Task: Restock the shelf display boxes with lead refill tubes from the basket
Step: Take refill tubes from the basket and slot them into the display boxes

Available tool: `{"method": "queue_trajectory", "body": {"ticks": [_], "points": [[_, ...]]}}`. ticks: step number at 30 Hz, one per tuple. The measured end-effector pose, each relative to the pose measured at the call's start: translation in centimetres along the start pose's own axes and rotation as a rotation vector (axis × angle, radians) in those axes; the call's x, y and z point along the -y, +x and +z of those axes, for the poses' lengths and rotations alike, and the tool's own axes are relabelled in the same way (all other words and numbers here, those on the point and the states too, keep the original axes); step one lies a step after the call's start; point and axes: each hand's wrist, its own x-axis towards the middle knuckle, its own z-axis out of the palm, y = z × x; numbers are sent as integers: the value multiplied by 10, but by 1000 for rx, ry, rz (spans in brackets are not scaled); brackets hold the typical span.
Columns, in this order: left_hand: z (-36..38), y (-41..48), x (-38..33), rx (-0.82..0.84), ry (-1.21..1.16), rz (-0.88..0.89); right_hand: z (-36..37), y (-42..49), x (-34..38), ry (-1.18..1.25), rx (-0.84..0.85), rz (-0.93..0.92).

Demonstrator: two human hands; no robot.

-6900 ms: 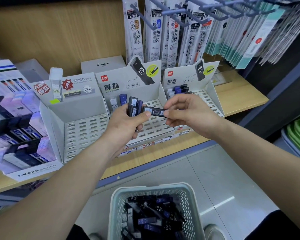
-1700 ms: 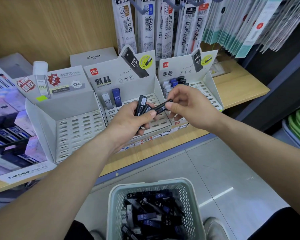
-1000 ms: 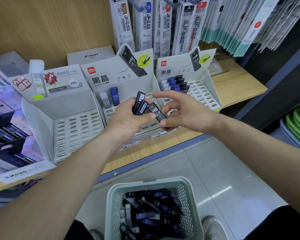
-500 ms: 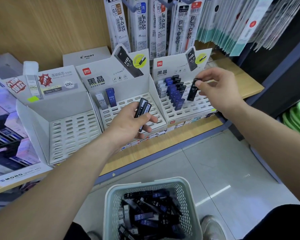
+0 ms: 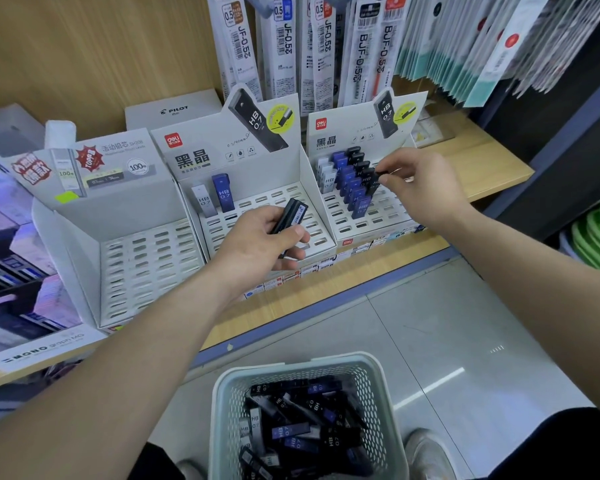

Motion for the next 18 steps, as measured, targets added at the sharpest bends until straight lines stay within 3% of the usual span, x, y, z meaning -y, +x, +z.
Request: {"method": "queue_trajectory", "body": {"ticks": [8,13,16,18], "points": [[-3,-3,-1,10,-23,-6,10,2,-1,-183,9,-60],[-4,-5,-2,14,-39,13,-1,-7,28,-43,-70,-54],[-3,-4,-3,31,-53,26,11,-25,58,191,93,-88],[-1,-5,-4,56,-66,30,24,-35,69,212,215,-128]]}}
